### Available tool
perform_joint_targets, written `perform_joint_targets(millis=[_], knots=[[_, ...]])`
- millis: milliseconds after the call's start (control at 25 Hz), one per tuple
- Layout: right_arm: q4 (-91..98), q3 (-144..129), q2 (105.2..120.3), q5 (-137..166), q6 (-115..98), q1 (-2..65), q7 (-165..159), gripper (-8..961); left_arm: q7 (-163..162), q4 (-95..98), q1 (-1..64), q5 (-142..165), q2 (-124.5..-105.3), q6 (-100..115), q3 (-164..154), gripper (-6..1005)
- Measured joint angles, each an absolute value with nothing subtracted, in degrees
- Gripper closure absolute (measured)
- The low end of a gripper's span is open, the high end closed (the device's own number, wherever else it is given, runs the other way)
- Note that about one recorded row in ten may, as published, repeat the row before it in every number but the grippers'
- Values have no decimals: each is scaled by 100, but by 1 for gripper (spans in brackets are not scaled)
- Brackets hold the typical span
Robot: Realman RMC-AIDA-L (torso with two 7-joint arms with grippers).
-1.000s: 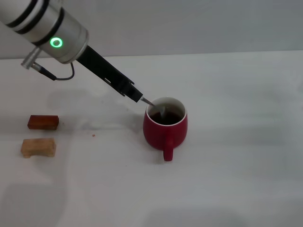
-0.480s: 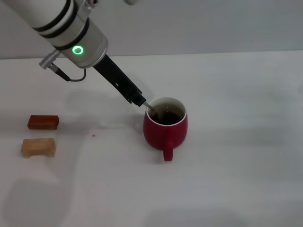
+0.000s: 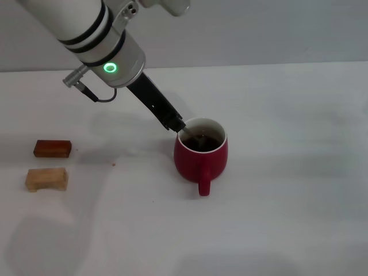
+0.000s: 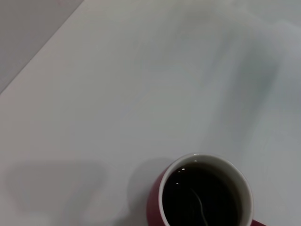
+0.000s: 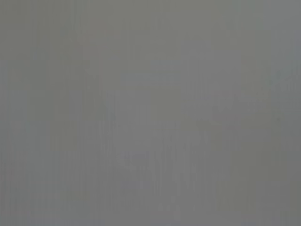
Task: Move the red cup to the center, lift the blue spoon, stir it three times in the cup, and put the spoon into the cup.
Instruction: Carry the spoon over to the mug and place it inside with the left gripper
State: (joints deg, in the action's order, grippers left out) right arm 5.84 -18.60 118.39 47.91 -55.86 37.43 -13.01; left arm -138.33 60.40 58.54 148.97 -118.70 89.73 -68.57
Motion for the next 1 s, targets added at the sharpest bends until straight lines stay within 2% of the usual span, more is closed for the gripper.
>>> perform_joint_targets(millis=[640,1000], knots=[[531,-1870,11839,4796,-5580,3718,-1301,955,-13892,6087,5695,14950,-11815,9045,-6858,860],[513,-1871,11839,4812,-5574,3761,-1301,955,-13838,6124,5808,14836,-11865,9189,-6897,859]])
